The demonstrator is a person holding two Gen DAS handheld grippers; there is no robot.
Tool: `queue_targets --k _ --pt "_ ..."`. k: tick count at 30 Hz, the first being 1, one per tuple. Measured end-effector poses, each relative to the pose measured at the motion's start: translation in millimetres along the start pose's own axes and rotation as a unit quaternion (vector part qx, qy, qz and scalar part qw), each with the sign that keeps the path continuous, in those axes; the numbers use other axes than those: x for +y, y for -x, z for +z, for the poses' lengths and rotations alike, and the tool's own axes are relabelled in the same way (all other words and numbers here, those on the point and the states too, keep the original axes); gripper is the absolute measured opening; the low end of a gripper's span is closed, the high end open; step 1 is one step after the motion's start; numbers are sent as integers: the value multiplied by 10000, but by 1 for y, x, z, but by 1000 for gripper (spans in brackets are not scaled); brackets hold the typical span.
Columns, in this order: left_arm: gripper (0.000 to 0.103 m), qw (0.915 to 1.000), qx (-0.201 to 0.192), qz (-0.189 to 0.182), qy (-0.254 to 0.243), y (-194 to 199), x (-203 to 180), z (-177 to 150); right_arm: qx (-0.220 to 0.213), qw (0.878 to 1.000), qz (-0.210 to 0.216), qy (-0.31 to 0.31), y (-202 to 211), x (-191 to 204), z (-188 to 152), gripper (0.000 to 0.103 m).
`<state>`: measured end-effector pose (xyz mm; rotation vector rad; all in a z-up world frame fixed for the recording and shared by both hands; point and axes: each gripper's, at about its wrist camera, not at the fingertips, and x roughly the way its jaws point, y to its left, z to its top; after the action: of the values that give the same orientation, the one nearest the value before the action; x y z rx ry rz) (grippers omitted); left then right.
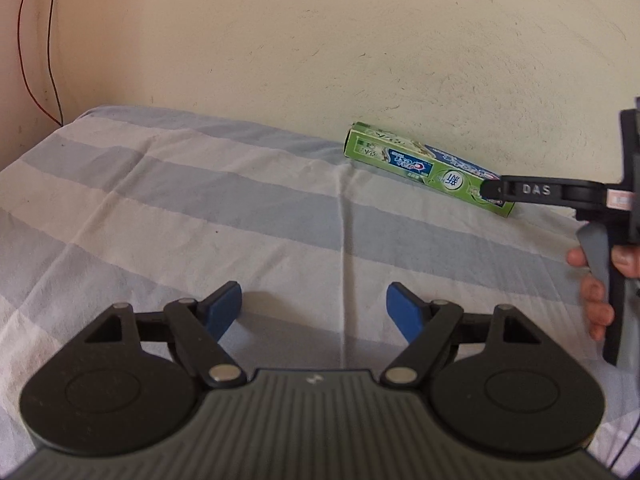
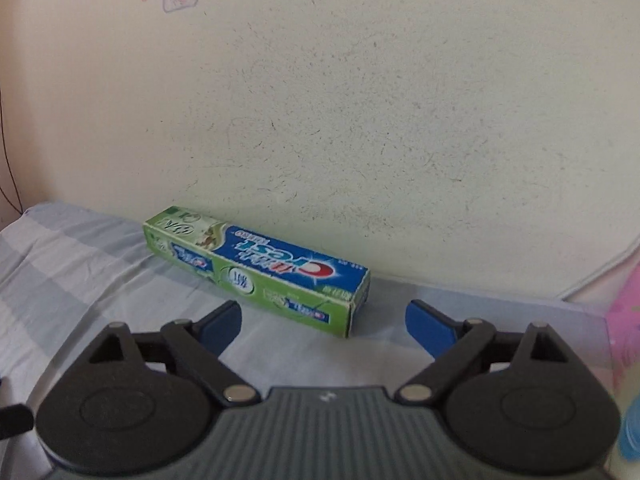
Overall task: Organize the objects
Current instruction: 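Move the right gripper to the Crest toothpaste box and grasp it, then lift the toothpaste box with the right gripper while the left gripper grasps its other end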
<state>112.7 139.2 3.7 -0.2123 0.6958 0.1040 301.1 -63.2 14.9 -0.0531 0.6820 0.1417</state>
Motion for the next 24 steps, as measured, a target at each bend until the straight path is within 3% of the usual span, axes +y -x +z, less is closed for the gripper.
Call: queue_targets --k 4,8,10,12,18,20,24 --pt "85 9999 26 -60 84 2 2 0 74 9968 164 779 -28 6 18 98" --pt "85 9999 43 -97 133 1 4 1 401 9865 458 1523 -48 17 22 92" --pt "85 9999 38 -92 135 1 4 2 431 9847 528 1606 -51 20 21 90" --pt "85 9999 23 -62 147 1 5 2 435 9837 589 1640 -49 22 20 82" --pt "85 9990 -146 27 415 8 17 6 355 9685 706 2363 0 46 -14 50" --pt "85 9987 -282 10 429 14 20 8 303 9619 773 2606 26 58 -34 44" --pt "86 9978 -465 -248 405 24 21 11 166 9569 703 2812 80 77 -71 44"
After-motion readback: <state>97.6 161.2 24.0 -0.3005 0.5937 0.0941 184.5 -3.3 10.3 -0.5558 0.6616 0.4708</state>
